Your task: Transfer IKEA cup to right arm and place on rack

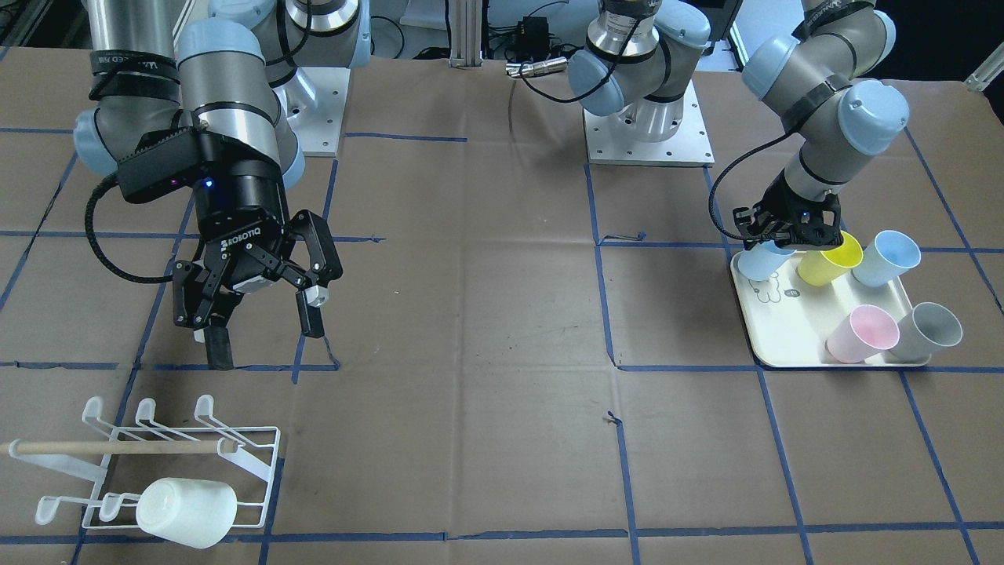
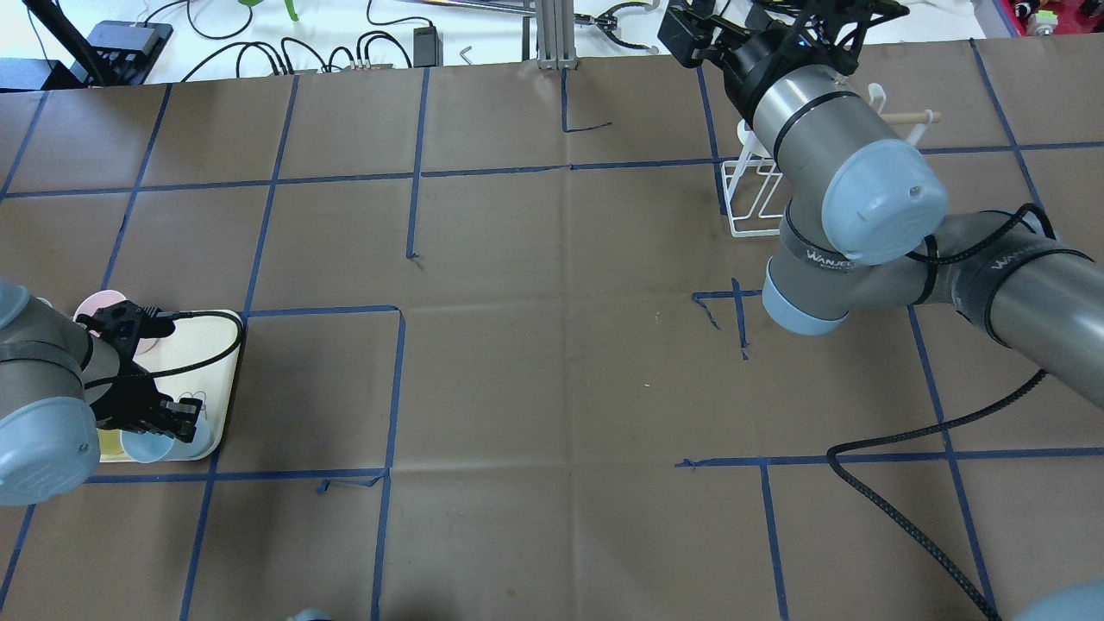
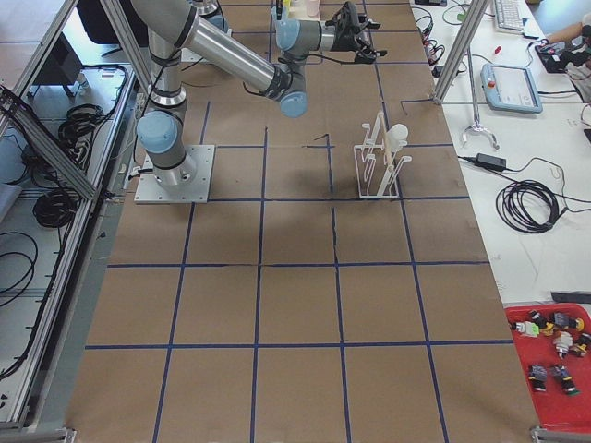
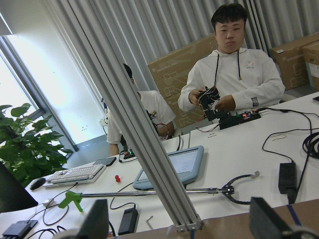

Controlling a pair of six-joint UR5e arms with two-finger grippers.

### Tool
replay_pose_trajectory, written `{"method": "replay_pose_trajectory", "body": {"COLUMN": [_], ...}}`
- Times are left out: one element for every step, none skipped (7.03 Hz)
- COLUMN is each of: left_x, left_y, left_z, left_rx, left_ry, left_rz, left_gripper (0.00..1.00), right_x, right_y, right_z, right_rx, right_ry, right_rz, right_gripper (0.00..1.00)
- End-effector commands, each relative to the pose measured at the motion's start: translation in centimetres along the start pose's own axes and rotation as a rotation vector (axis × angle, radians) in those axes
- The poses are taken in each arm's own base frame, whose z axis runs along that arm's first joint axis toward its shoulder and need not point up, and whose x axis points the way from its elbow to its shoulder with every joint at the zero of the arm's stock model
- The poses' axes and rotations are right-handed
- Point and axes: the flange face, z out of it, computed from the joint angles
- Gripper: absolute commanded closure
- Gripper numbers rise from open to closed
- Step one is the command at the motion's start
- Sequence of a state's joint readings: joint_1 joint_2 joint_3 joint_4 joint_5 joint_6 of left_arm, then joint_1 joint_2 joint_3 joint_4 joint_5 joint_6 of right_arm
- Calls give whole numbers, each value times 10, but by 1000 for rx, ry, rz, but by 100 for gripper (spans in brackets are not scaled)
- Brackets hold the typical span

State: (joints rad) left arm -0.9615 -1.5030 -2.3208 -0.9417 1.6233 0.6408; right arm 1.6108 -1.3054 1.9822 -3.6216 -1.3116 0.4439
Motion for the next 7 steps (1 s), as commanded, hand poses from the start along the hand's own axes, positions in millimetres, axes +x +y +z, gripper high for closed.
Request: {"method": "replay_pose_trajectory", "body": {"left_x": [-9, -14, -14, -5, 7, 13, 23], "left_y": [-20, -34, -51, -68, -83, -103, -124], "left_z": [-36, -64, -104, -153, -200, -235, -257], "left_rx": [42, 30, 16, 3, -11, 14, 16], "left_ry": [-15, 11, 19, 27, 41, 86, 87], "left_rz": [13, 18, 42, 81, 95, 99, 94], "left_gripper": [100, 100, 100, 100, 100, 100, 100], "right_x": [-16, -28, -35, -36, -37, -39, -40], "right_y": [3, 15, 32, 46, 51, 51, 52], "right_z": [-11, -21, -35, -46, -54, -61, -64], "right_rx": [-54, -95, -134, -164, -180, -182, -182], "right_ry": [-87, -107, -101, -86, -72, -71, -71], "right_rz": [332, 473, 580, 677, 806, 841, 842], "right_gripper": [0, 0, 0, 0, 0, 0, 0]}}
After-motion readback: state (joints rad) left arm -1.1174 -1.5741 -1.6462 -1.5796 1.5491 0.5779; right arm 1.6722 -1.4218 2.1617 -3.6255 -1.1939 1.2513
